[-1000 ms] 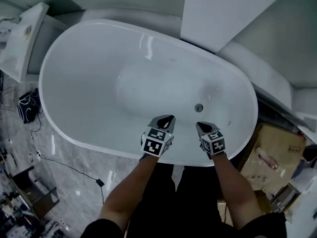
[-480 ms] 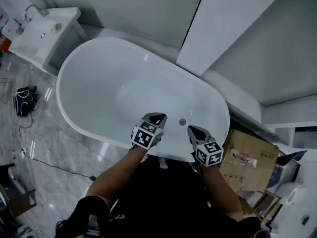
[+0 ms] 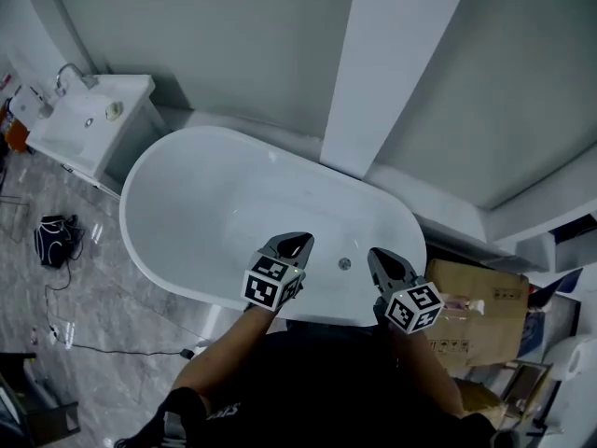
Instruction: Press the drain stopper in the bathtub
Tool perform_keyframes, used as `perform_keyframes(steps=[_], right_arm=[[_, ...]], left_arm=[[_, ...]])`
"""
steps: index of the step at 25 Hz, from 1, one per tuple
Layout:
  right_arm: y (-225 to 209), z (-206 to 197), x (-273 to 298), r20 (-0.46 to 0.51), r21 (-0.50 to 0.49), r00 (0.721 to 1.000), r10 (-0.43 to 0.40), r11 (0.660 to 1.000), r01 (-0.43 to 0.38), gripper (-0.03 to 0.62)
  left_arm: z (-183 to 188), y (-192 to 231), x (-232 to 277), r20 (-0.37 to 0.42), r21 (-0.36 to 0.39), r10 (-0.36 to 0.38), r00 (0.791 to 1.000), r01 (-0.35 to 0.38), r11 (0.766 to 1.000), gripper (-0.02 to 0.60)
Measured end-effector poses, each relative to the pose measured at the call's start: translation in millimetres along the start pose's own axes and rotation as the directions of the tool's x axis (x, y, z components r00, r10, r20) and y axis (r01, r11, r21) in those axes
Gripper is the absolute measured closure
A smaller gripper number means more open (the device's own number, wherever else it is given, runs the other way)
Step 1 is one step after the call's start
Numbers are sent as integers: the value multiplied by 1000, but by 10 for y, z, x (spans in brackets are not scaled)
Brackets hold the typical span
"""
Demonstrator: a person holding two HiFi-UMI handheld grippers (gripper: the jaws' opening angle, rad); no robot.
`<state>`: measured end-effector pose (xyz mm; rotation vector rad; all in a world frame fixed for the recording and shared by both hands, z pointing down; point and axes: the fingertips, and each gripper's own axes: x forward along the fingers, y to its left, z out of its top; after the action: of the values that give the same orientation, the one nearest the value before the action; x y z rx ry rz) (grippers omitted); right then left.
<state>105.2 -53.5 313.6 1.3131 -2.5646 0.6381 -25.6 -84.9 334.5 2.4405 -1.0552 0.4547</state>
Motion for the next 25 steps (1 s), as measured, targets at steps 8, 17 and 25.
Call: perform_keyframes(steps=[8, 17, 25], right_arm=[[128, 477, -206, 131, 10, 991, 28, 1000, -30, 582], [65, 1041, -455, 248, -69, 968, 44, 997, -27, 582], [83, 1314, -492, 291, -133, 954, 65, 991, -27, 583]], left_arm=[[765, -282, -194, 148, 127, -26, 989, 7, 992, 566], [1215, -344, -345, 227, 181, -8, 974, -34, 983, 565], [1420, -407, -380, 250, 227, -4, 968, -54, 972, 565]])
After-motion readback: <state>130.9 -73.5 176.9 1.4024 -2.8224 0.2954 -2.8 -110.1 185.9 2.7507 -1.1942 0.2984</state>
